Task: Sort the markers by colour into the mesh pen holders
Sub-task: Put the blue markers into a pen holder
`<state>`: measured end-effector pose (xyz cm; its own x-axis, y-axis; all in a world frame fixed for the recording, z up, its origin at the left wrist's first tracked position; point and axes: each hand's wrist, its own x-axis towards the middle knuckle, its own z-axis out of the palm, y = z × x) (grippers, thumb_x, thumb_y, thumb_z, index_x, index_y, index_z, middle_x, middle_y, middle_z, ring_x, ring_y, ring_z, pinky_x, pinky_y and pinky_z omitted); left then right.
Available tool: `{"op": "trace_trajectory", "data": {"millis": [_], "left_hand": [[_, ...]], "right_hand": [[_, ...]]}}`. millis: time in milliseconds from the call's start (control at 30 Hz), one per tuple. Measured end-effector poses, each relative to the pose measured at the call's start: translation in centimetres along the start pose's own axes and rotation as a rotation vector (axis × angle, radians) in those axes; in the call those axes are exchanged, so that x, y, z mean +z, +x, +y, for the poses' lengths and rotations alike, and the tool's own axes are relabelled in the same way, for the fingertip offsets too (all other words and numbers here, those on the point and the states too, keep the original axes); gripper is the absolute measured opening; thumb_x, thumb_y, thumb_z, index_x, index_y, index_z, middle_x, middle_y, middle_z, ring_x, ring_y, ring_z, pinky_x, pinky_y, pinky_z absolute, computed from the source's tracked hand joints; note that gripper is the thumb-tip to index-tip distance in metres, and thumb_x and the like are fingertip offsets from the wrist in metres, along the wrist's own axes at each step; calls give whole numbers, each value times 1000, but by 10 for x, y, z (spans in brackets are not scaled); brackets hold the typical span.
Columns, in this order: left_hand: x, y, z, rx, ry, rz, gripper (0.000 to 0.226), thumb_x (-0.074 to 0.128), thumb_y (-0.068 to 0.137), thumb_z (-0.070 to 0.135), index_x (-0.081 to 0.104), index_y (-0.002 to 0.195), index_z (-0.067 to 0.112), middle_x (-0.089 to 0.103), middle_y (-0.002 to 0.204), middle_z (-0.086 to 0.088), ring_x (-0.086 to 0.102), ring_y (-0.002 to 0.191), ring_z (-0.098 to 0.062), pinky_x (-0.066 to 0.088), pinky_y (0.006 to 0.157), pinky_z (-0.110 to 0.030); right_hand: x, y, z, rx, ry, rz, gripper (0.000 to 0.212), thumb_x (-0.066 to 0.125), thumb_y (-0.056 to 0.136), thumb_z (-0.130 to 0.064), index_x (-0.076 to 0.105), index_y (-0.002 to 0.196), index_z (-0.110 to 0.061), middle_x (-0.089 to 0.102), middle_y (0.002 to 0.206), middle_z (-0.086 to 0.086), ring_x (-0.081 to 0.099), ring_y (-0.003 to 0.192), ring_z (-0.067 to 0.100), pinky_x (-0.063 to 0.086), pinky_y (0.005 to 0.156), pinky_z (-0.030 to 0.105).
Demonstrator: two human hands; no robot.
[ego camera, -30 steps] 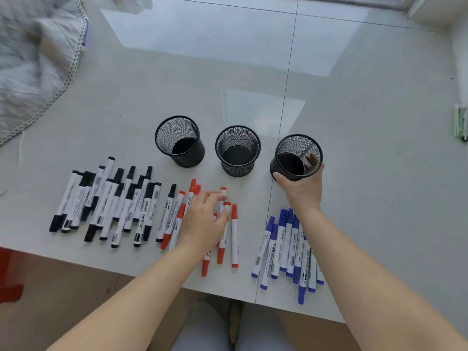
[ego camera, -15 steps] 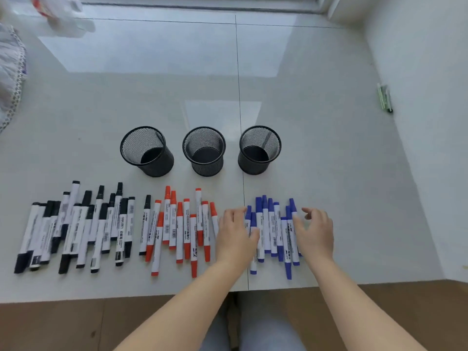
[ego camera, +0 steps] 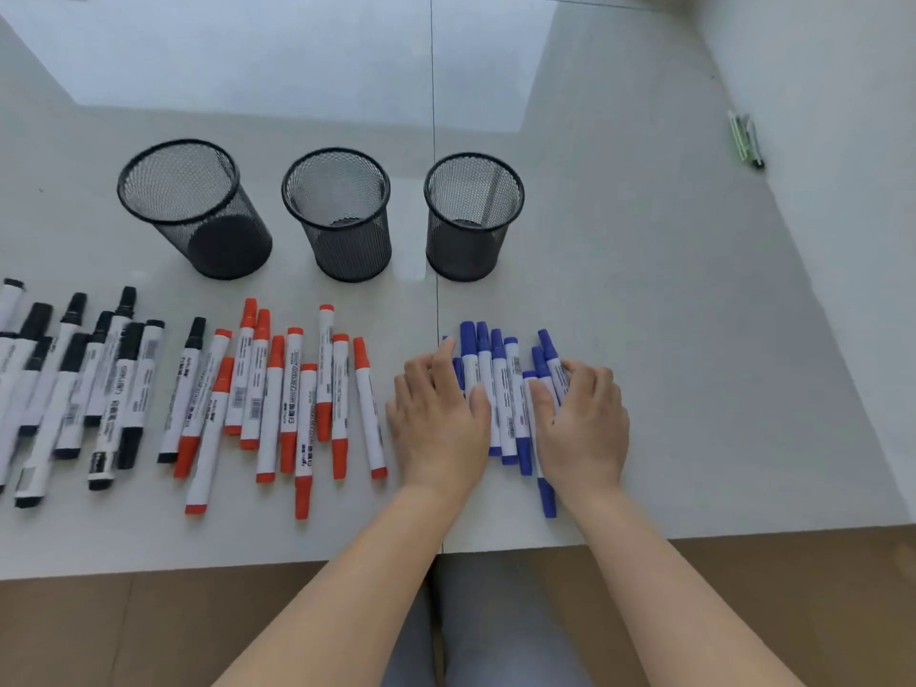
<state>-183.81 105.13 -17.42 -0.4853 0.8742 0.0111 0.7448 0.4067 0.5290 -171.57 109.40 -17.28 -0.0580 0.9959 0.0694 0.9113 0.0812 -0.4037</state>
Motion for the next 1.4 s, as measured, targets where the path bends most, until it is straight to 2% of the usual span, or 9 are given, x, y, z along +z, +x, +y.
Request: {"op": "trace_trajectory", "data": {"millis": [167,333,500,767,967,1067,1167,1267,1400], "left_hand": [[8,5,-1,-6,-33,84,62,47,88,35,16,139,19,44,122,-9,44,108,-23,37,89,-38],[5,14,1,-117,-99,50,51,49,88,35,39,127,4,48,124,-13,45,112,-27,38,94,-39],[-5,3,8,-141,-43,-14,46,46,90,33,46,118,-3,51,120,-19,49,109,-34,40,88,-39],[-22,13,10,-95,148,-112,29,48,86,34,56,82,7,63,92,-14,47,75,-25,38,63,-29],[-26,16,8,-129,98,-138,33,54,83,33,42,58,14,47,66,-4,50,68,-26,39,59,-26],[-28,19,7,-129,107,-171,31,55,82,32,44,57,17,47,62,-2,50,64,-23,36,52,-23],[-28,22,4,-153,54,-173,30,55,80,31,45,56,16,48,59,-1,45,54,-16,29,44,-22],[-32,28,-1,-205,-55,-187,34,51,83,32,42,55,15,45,58,-1,40,52,-16,27,45,-24],[-45,41,-6,-284,-206,-275,40,42,94,37,39,58,18,42,61,0,39,54,-14,31,50,-24]], "right_hand": [[7,4,8,-54,-24,54,47,44,87,-51,50,113,-11,51,110,6,49,96,23,35,77,31],[8,11,7,-34,-29,-15,55,42,87,-56,49,113,-7,51,115,10,49,103,28,38,84,39],[-2,3,0,-27,-62,-121,58,38,91,-52,46,119,-2,50,120,13,46,110,30,36,89,39],[-12,11,-5,34,-28,-220,53,40,91,-45,47,120,-1,52,123,14,49,111,31,39,84,36],[-19,18,-1,39,1,-269,39,41,90,-39,54,104,-5,61,106,12,52,83,27,37,67,31],[-16,16,-3,-24,-45,-251,34,40,91,-32,55,103,-4,60,108,14,57,93,32,35,69,30],[-19,21,-1,-77,-42,-274,19,46,86,-26,53,74,-13,60,90,11,53,77,28,33,61,27],[-29,36,4,16,140,-325,21,52,79,-20,44,60,-18,53,68,3,53,66,24,34,51,25],[-51,64,-7,170,642,-336,15,54,82,-10,50,67,-13,57,58,4,58,47,13,47,46,22]]}}
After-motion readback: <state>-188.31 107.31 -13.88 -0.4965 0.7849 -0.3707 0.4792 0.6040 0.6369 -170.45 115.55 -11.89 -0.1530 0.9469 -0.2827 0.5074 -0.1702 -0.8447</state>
